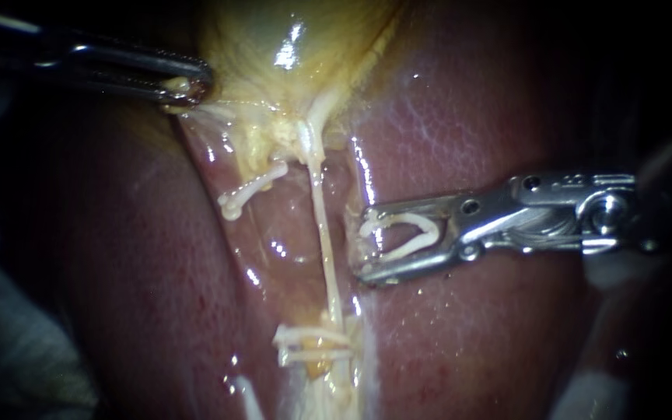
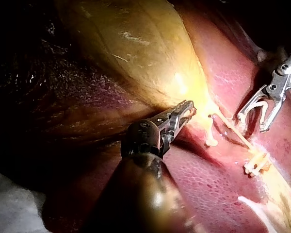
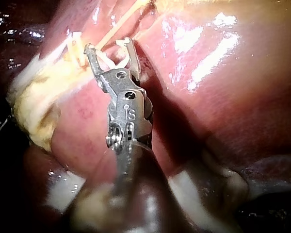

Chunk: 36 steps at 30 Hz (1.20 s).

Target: Clipping first clip right tube

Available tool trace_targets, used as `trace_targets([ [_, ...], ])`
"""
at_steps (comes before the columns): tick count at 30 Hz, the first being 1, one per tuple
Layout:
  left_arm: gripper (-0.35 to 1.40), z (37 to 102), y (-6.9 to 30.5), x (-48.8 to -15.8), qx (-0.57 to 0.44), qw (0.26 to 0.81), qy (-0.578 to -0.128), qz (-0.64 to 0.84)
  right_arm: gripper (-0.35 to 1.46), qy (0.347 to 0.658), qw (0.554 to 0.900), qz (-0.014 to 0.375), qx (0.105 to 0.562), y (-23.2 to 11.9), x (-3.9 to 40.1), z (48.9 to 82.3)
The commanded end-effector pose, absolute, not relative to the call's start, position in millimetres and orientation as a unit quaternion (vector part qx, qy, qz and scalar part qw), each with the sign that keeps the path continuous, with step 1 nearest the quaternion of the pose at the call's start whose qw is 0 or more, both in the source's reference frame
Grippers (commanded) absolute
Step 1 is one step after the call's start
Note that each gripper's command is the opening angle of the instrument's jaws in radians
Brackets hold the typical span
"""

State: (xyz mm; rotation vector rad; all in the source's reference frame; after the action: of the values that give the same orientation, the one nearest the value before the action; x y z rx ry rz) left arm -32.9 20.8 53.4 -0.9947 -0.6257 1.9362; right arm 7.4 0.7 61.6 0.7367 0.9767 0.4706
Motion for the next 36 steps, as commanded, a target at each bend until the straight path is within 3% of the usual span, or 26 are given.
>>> trace_targets([
  [1,-0.35,53.3,20.8,-32.9,-0.398,0.424,-0.250,0.774,0.48,0.454,0.793,0.217,0.344,0.5,7.7,61.8],
  [17,-0.35,53.3,20.7,-32.9,-0.398,0.425,-0.250,0.774,0.48,0.445,0.793,0.218,0.355,-1.9,10.4,64.4],
  [27,-0.35,53.3,20.7,-32.9,-0.398,0.425,-0.250,0.774,0.48,0.481,0.760,0.240,0.366,-2.2,11.6,64.1],
  [36,-0.35,53.3,20.7,-33.0,-0.398,0.425,-0.250,0.774,0.44,0.495,0.727,0.234,0.415,-3.2,12.1,62.7],
])
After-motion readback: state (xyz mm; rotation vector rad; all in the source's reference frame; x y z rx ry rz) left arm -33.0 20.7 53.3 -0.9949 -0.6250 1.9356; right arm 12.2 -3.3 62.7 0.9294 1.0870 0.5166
